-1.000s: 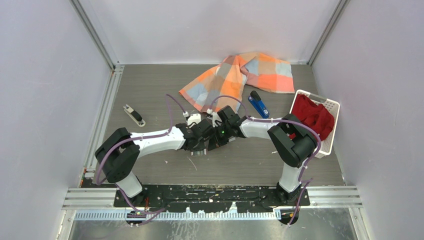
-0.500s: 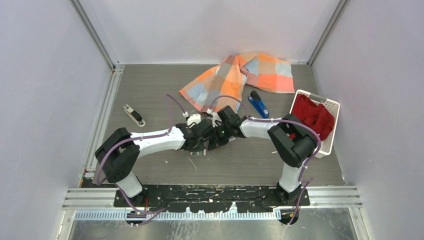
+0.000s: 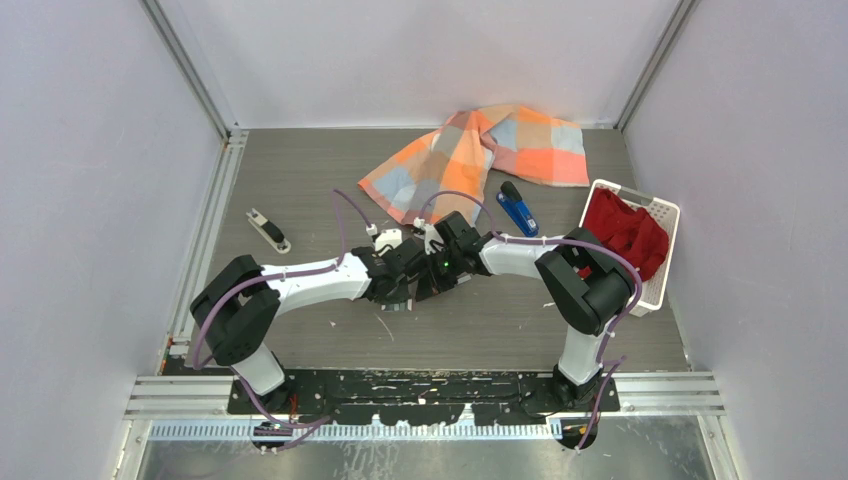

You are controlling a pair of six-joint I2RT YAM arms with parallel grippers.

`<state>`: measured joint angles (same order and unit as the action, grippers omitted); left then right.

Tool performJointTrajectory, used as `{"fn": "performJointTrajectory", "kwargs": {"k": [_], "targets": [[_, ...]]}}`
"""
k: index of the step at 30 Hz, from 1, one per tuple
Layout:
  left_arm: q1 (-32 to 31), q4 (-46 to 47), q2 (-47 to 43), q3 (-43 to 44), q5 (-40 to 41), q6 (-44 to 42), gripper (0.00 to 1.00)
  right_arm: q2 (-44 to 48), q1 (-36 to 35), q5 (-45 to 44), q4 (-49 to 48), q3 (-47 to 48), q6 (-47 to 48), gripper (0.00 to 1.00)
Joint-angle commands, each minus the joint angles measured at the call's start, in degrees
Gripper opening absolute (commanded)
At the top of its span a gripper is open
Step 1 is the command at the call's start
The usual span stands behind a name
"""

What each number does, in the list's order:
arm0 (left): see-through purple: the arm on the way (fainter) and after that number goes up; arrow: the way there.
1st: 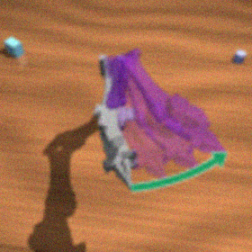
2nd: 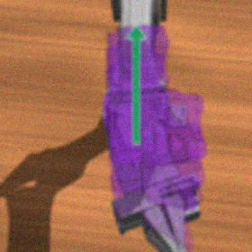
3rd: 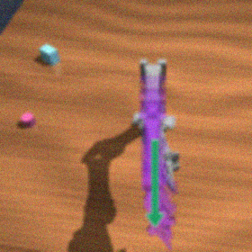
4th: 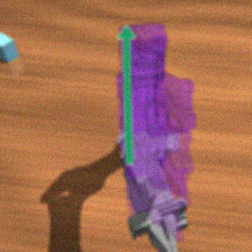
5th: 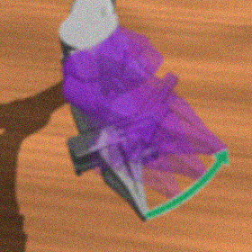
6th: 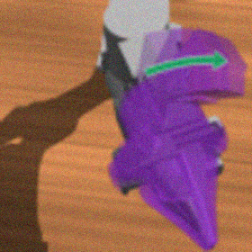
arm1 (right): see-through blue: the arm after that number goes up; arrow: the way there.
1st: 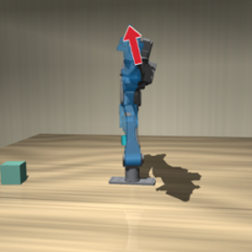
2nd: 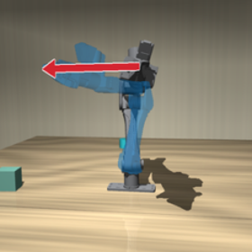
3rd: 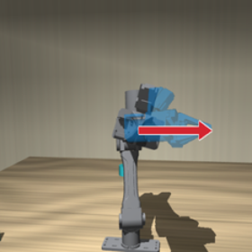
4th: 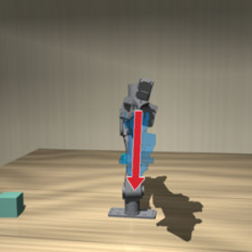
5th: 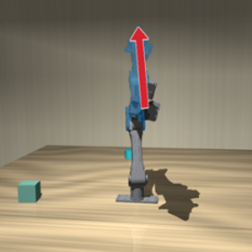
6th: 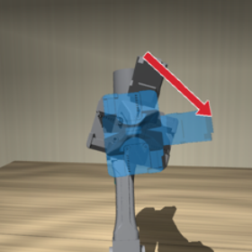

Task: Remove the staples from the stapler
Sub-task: Place the staple in the staple box.

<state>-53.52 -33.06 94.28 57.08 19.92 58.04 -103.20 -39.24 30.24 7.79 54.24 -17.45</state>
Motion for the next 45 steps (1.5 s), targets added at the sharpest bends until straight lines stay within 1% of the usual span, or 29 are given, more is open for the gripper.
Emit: {"fn": "performJointTrajectory", "kwargs": {"k": [1,24,30,36,39,42,44,45], "targets": [[-0.3,0.2,-0.4,1.9,0.5,-0.2,0.19,0.9,0.1,0.2,-0.7,2.2,0.8,0.13],[-0.3,0.9,-1.6,1.4,0.4,0.0,0.25,1.0,0.1,0.4,-0.6,2.3,1.0,0.13],[-0.6,0.2,-4.0,1.7,1.1,-0.6,0.25,1.2,0.1,0.5,-0.5,2.5,1.7,0.14],[-0.8,-0.6,-9.0,1.7,1.6,-3.9,0.24,2.3,0.2,0.9,0.3,3.2,4.0,0.18],[-0.9,1.2,-12.8,-0.6,1.0,-8.1,0.24,3.3,0.2,0.9,0.8,3.6,5.7,0.2],[-0.8,4.6,-18.7,-4.7,0.1,-12.9,0.23,5.3,0.5,1.1,1.5,3.9,7.9,0.22],[-0.8,7.8,-25.0,-8.1,-1.3,-16.7,0.24,6.9,1.1,2.0,3.2,4.7,10.7,0.26],[-0.8,8.8,-27.6,-9.7,-1.7,-18.4,0.27,7.9,1.8,3.1,4.0,5.2,12.2,0.29]]}}
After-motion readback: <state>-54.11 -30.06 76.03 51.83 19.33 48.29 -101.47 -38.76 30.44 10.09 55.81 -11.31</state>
